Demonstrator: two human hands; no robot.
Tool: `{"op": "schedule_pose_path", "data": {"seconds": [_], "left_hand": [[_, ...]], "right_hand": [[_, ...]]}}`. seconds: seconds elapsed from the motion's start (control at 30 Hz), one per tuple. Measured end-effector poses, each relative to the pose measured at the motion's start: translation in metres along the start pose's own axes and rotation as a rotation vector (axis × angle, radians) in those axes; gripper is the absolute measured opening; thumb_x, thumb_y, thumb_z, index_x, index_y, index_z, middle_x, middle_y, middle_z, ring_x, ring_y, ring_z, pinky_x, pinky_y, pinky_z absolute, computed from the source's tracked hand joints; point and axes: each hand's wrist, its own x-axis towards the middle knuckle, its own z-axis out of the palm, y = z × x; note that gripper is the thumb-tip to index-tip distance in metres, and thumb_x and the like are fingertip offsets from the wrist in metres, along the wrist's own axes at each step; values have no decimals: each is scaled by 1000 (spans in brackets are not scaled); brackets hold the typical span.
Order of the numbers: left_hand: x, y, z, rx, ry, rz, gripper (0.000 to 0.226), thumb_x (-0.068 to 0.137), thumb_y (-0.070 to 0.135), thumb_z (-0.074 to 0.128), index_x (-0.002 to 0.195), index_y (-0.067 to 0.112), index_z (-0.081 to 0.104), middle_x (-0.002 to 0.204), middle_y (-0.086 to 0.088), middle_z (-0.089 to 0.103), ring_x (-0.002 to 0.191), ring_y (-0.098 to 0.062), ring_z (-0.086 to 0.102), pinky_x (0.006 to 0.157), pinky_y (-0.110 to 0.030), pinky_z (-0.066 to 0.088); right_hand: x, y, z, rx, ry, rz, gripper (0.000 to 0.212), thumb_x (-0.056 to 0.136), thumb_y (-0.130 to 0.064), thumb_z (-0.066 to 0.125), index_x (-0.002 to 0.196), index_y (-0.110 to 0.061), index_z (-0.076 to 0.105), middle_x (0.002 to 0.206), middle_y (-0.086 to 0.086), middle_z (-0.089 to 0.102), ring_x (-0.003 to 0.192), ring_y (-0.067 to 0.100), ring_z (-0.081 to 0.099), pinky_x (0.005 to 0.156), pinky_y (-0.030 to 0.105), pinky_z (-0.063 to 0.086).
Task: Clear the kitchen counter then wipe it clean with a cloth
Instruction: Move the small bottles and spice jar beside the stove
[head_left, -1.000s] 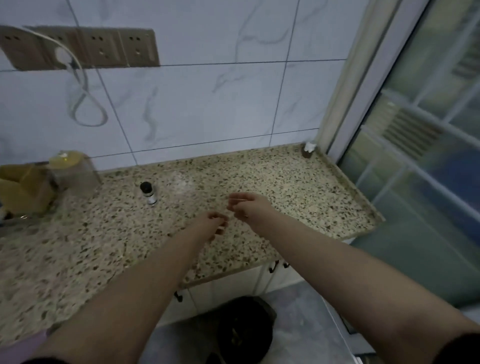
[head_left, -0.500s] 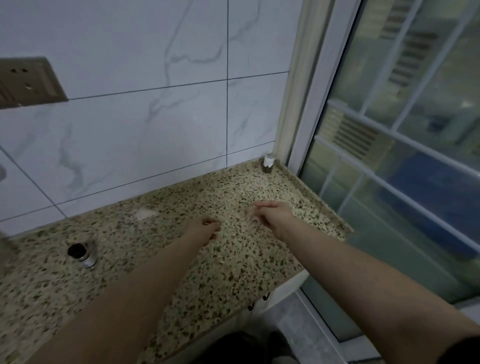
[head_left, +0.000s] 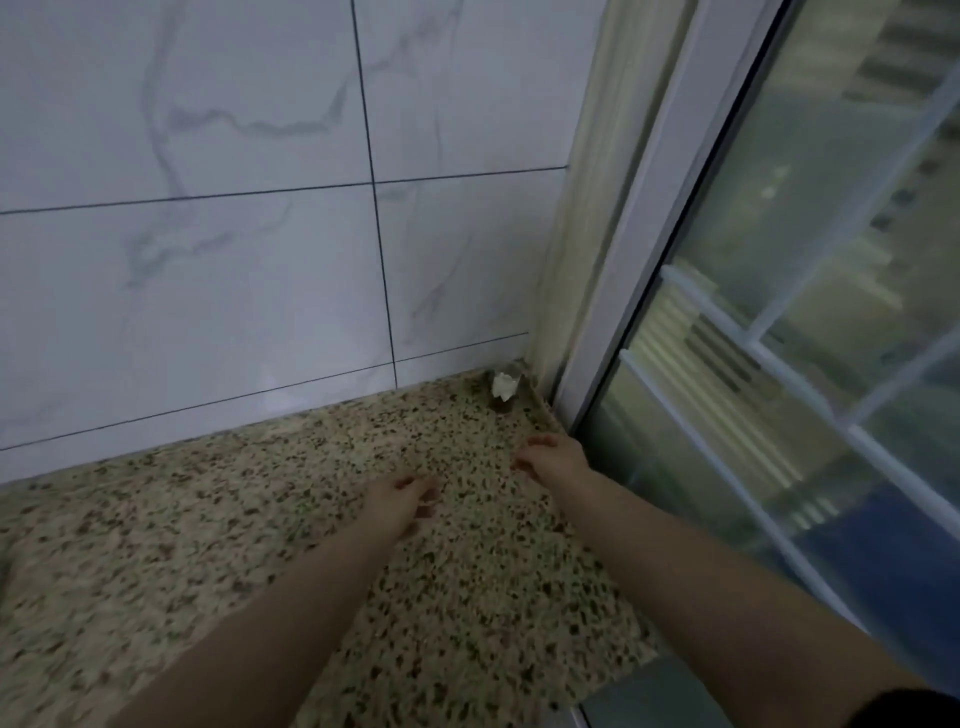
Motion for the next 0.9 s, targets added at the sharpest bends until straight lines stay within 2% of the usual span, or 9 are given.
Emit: {"op": "schedule_pose_path", "data": {"seconds": [0.07, 0.17, 0.27, 0.4, 0.5, 0.6, 0.7, 0.77, 0.9], "left_hand": [[10, 4, 12, -8, 9, -25, 21, 98, 27, 59, 103, 10, 70, 84, -3, 70, 64, -14, 62, 55, -21, 38], [22, 4, 17, -17, -15, -33, 22, 97, 31, 60, 104, 13, 70, 86, 0, 71, 63, -11, 62, 56, -20, 39], [30, 3, 12, -66, -36, -41, 22, 95, 33, 63, 102, 14, 72, 84, 0, 71, 64, -13, 61, 58, -23, 39], [35, 1, 2, -88, 6, -74, 21, 95, 34, 63, 98, 15, 72, 83, 0, 70, 65, -13, 60, 56, -22, 40], [38, -5, -7, -92, 46, -99, 21, 95, 34, 63, 95, 15, 71, 82, 2, 71, 65, -12, 62, 57, -21, 39], [39, -15, -15, -139, 73, -126, 21, 96, 30, 60, 99, 14, 72, 84, 0, 69, 64, -13, 61, 57, -22, 38], [37, -27, -24, -187, 125, -152, 19, 96, 30, 60, 94, 16, 72, 82, 1, 71, 59, -10, 62, 54, -19, 41], [31, -33, -30, -189, 164, -171, 20, 97, 31, 59, 95, 16, 72, 81, 3, 71, 58, -10, 62, 52, -18, 40], [15, -36, -49, -184, 200, -146, 22, 98, 32, 58, 97, 14, 71, 87, -1, 71, 63, -14, 62, 56, -22, 42]], "right_hand": [[22, -6, 0, -116, -56, -26, 71, 75, -21, 81, 140, -17, 50, 134, 8, 58, 120, 27, 59, 106, 37, 48], [48, -22, 10, -199, -122, -135, 91, 72, -36, 83, 149, -17, 37, 144, 5, 48, 130, 26, 49, 112, 33, 38], [77, -37, 23, -240, -112, -183, 78, 75, -30, 80, 144, -18, 43, 141, 7, 52, 126, 29, 52, 112, 39, 41], [112, -58, 36, -208, -53, -172, 70, 86, -19, 71, 146, -17, 36, 141, 11, 50, 126, 34, 51, 108, 44, 44], [130, -67, 44, -288, 44, -193, 70, 87, -29, 70, 147, -19, 36, 144, 9, 48, 127, 33, 50, 107, 37, 42], [137, -71, 47, -236, 76, -238, 51, 84, -17, 74, 129, -20, 51, 135, 7, 57, 112, 25, 57, 86, 24, 43], [133, -69, 51, -292, 104, -320, 40, 84, -15, 72, 122, -17, 59, 130, 9, 61, 113, 27, 59, 91, 26, 47], [121, -63, 56, -358, 89, -381, 44, 85, -22, 72, 125, -16, 57, 129, 7, 62, 112, 27, 59, 90, 26, 45], [85, -59, 81, -332, -117, -494, 42, 81, -28, 79, 116, -17, 59, 113, 1, 64, 93, 16, 58, 79, 25, 47]]}}
